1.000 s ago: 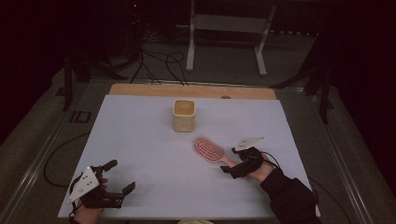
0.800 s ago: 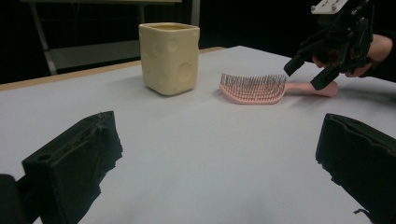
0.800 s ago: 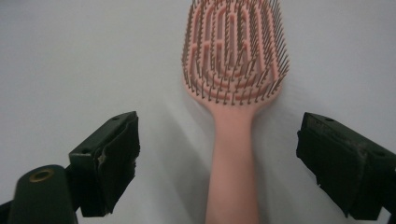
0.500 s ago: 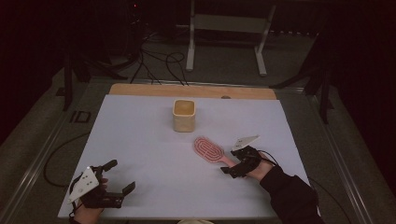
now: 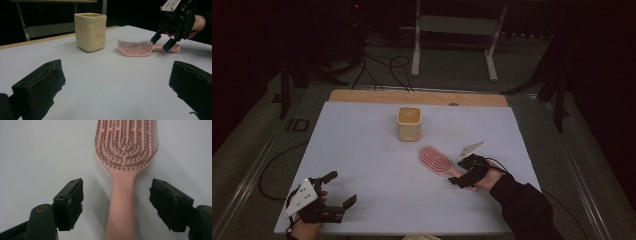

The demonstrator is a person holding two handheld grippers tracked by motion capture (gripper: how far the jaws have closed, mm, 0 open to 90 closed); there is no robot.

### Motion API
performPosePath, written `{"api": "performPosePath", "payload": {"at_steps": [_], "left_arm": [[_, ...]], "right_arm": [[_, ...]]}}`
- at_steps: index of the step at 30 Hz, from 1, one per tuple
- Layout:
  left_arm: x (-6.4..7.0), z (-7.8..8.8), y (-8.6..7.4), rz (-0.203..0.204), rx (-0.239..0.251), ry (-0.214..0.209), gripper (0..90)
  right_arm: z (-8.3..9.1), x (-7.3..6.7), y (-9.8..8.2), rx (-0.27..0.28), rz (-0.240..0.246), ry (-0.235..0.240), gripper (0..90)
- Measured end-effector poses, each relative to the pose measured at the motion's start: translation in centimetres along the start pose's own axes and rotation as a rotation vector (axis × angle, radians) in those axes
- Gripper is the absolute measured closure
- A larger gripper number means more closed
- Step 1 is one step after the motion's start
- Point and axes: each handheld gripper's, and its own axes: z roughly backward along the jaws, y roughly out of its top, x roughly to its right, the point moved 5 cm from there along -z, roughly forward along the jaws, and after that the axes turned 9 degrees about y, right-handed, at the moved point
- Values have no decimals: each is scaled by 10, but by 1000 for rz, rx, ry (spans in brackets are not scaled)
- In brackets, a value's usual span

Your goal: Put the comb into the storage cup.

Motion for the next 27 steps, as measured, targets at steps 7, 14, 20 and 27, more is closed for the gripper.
{"api": "performPosePath", "payload": {"at_steps": [7,14,20,27], "left_arm": [[0,0,0,-1,1,-1,1],[0,0,0,0,2,-1,1],[0,0,0,1,2,-2,1],[0,0,0,2,3,-3,1]], "right_arm": [[-2,-1,5,-56,31,-8,294],[-4,0,10,-111,25,-22,312],[-4,3,14,-155,7,-42,330],[-5,0,16,-204,18,-25,336]]}}
